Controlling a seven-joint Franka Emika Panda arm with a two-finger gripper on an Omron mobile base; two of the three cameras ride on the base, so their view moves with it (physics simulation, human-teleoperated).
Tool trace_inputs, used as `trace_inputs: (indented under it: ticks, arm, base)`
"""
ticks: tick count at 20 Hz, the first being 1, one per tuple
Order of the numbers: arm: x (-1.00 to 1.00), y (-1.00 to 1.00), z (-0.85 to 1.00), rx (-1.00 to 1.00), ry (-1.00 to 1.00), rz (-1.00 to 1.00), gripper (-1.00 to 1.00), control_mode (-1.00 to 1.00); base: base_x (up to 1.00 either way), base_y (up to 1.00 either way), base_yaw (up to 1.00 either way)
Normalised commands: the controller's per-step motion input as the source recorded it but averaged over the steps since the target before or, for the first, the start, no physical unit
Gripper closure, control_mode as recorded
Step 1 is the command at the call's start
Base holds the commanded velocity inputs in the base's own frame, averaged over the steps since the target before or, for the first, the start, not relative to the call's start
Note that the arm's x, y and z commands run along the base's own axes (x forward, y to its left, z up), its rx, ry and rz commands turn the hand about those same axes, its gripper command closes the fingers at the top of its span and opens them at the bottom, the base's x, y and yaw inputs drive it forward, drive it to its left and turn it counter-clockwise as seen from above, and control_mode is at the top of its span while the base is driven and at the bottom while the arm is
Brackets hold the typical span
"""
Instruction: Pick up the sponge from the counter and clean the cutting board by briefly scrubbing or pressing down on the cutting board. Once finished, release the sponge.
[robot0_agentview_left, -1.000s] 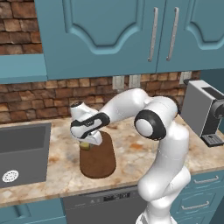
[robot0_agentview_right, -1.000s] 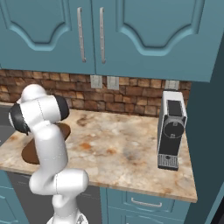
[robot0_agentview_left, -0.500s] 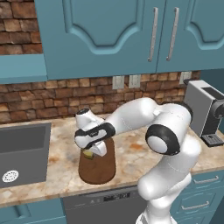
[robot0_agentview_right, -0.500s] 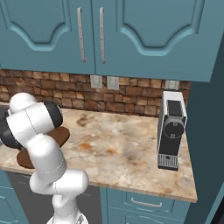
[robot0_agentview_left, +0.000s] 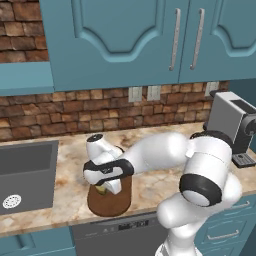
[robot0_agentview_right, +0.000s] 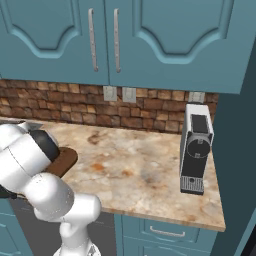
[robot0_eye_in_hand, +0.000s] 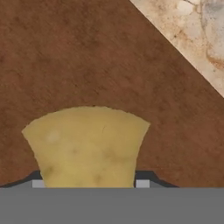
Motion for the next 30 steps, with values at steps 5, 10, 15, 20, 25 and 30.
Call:
trace_inputs:
  ticks: [5,10,15,20,25,30]
  arm:
    - [-0.82,0.00,-0.19,0.00,0.00,-0.13,1.00,-1.00]
    - [-0.74,0.00,-0.07,0.00,0.00,-0.13,1.00,-1.00]
    - [-0.45,-0.01,0.00,0.00,0.00,-0.11,1.00,-1.00]
    - [0.00,0.00,0.00,0.00,0.00,-0.08,1.00,-1.00]
    - [0.23,-0.01,0.00,0.01,0.00,-0.04,1.00,-1.00]
    - [0.18,0.00,0.00,0.03,0.00,0.00,1.00,-1.00]
  base:
    - [0.00,0.00,0.00]
    - [0.00,0.00,0.00]
    - [0.00,0.00,0.00]
    - [0.00,0.00,0.00]
    - [0.00,0.00,0.00]
    - [0.00,0.00,0.00]
